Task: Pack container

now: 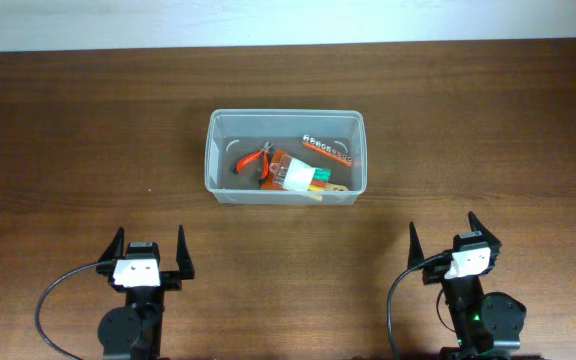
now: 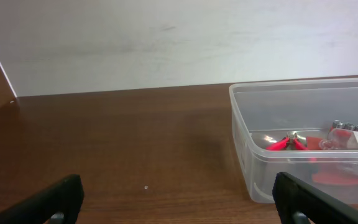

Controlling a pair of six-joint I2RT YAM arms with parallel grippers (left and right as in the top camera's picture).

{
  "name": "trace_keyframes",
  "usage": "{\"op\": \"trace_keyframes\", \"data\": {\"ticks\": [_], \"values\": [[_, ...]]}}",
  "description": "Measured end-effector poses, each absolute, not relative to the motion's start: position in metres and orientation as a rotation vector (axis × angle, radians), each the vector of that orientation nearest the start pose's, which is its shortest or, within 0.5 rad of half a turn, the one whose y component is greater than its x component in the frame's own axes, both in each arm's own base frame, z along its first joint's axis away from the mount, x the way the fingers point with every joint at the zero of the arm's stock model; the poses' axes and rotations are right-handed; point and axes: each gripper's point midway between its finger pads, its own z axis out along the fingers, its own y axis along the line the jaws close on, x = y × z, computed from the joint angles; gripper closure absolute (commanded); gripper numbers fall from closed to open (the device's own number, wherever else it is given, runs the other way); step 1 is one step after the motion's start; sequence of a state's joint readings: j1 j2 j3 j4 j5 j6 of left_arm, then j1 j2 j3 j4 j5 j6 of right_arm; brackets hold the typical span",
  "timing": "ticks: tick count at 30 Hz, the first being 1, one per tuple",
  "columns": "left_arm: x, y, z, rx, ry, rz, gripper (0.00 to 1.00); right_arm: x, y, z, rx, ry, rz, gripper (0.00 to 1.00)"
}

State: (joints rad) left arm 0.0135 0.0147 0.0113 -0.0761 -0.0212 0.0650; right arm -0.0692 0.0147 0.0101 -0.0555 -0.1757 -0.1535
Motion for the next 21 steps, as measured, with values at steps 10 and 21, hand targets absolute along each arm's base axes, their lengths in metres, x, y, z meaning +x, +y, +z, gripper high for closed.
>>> {"op": "trace_keyframes", "data": {"ticks": [10, 21], "values": [[0.2462, 0.0069, 0.1570, 0.032, 1.651, 0.082, 0.01, 0.2456, 0.0131, 0.1617, -0.203, 1.617, -0.028, 0.01], [0.2462, 0.0068, 0.1570, 0.033, 1.651, 0.082, 0.01, 0.2456, 0.0131, 0.1616, -0.202, 1.618, -0.027, 0.01]]}}
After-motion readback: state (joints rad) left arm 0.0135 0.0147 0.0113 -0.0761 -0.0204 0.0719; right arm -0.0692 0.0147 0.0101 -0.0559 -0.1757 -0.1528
